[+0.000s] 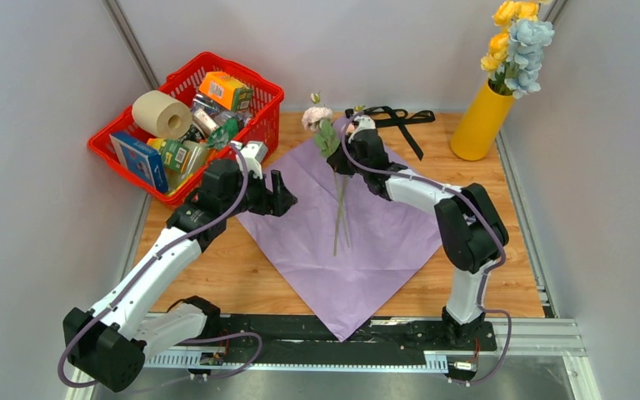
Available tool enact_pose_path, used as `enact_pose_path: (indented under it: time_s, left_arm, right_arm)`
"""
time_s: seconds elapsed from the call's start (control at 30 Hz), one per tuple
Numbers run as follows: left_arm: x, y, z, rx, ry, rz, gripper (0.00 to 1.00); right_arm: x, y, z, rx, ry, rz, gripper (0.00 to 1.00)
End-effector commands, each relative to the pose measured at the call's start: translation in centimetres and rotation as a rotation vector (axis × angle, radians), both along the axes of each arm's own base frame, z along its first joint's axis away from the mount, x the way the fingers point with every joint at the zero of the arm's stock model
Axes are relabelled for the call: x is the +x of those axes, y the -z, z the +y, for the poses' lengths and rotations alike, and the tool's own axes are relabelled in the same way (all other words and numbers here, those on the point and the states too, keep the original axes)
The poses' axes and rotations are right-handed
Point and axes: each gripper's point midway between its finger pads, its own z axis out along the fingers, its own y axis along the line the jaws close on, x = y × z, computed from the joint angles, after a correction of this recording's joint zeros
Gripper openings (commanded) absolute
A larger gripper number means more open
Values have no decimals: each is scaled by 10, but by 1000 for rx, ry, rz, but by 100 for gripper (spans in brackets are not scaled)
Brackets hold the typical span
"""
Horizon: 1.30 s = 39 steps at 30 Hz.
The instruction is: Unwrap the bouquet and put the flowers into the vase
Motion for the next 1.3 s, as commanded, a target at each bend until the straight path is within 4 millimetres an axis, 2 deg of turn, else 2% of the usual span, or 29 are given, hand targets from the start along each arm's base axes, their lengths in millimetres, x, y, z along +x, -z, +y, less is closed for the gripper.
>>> enact_pose_path:
  time_s: [0.0,0.03,0.13,0.27,0.37,0.57,0.73,0.93,0.97,1.17,1.27]
  left_arm:
    - [2,-8,2,-7,-4,-39,84]
    - [2,-7,2,-5,-6,-37,84]
    - [2,-9,3,-4,-9,-45,84]
    - [2,-11,5,-4,-17,-52,84]
    - [1,-10,4,-5,-15,-51,84]
    - [1,-11,4,-7,-13,-53,84]
    - [0,-13,4,-10,-12,-59,84]
    - [0,-15,4,-15,-10,-63,84]
    - [0,-16,4,-14,-9,-66,84]
    - [0,-18,7,-8,-17,-78,84]
    - [0,-20,8,-8,-22,-86,84]
  right_arm:
    - [7,-101,-7,101,14,-283,0]
    - [4,-123,-12,124,13,-350,0]
    - [-3,-173,-35,161,32,-546,0]
    - [-18,-238,-76,159,108,-835,0]
    - [-28,-280,-104,78,172,-1047,0]
    - [-42,-349,-162,-80,277,-1368,0]
    - [-29,-384,-223,-151,385,-1486,0]
    - [-22,-419,-274,-220,467,-1632,0]
    - [-18,-422,-289,-239,488,-1635,0]
    - [-5,-440,-329,-312,528,-1694,0]
    - [2,-441,-347,-341,537,-1716,0]
